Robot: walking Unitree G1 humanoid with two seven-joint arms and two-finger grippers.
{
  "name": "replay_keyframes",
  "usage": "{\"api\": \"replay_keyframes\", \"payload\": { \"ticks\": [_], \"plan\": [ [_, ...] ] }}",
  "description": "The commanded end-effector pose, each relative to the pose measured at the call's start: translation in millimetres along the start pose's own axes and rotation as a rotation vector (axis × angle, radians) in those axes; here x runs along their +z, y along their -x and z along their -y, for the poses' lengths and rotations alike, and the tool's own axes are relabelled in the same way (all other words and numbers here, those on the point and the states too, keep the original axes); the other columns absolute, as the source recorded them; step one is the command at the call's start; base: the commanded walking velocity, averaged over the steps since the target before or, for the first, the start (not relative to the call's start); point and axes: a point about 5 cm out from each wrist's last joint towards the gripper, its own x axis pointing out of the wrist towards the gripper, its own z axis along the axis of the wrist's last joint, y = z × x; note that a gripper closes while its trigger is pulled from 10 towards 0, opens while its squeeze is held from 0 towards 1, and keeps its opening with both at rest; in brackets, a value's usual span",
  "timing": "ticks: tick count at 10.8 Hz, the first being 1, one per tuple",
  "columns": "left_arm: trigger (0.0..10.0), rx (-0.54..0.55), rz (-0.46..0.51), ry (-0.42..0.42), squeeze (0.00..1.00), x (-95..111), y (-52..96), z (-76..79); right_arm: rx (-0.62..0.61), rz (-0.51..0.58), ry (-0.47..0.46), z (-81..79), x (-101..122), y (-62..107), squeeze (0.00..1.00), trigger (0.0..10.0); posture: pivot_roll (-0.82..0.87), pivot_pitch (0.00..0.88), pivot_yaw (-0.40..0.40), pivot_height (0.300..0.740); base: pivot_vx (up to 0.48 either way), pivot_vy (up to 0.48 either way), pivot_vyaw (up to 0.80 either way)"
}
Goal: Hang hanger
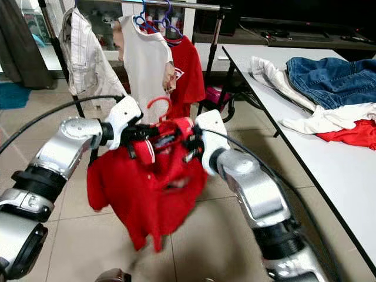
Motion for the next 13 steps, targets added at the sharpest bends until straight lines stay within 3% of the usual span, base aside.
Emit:
{"api": "replay_keyframes", "payload": {
  "ticks": [1, 3, 4, 5, 6, 7, 10, 13],
  "plan": [
    [0.0, 0.020, 0.043, -0.035, 0.00, 14, 3.7, -7.9, 0.053, -0.024, 0.023, -0.2, -4, 5.1, 1.00, 10.0, 0.00, 0.000, -0.071, 0.740, 0.000, 0.000, 0.00],
    [0.0, -0.033, 0.067, -0.067, 0.00, 15, 10.0, -7.8, 0.101, 0.000, 0.071, 16.9, -1, 22.7, 1.00, 10.0, 0.00, 0.000, -0.064, 0.740, 0.000, 0.000, 0.00],
    [0.0, -0.141, 0.079, -0.118, 0.00, 14, 14.4, -0.5, 0.145, 0.154, 0.102, 26.4, 20, 35.0, 1.00, 10.0, 0.00, 0.000, -0.060, 0.740, 0.000, 0.000, 0.00],
    [0.0, -0.229, 0.062, -0.149, 0.00, 11, 18.0, 5.0, 0.246, 0.250, 0.147, 24.3, 37, 46.1, 1.00, 10.0, 0.00, 0.000, -0.057, 0.740, 0.000, 0.000, 0.00],
    [0.0, -0.313, 0.074, -0.183, 0.00, 13, 22.3, 8.7, 0.325, 0.232, 0.251, 20.5, 38, 48.6, 0.31, 10.0, 0.00, 0.000, -0.055, 0.740, 0.000, 0.000, 0.00],
    [0.0, -0.353, 0.088, -0.190, 0.00, 16, 24.3, 10.9, 0.372, 0.221, 0.273, 16.9, 36, 48.6, 0.00, 10.0, 0.00, 0.000, -0.056, 0.740, 0.000, 0.000, 0.00],
    [0.0, -0.441, 0.164, -0.265, 0.00, 33, 25.0, 22.5, 0.550, 0.167, 0.263, 0.4, 23, 37.6, 0.00, 10.0, 0.02, 0.000, -0.059, 0.740, 0.000, 0.000, 0.00],
    [0.0, -0.511, 0.152, -0.295, 0.00, 34, 25.0, 33.1, 0.583, 0.173, 0.282, -4.3, 26, 29.3, 0.00, 10.0, 0.03, 0.000, -0.060, 0.740, 0.000, 0.000, 0.00]
  ]
}}
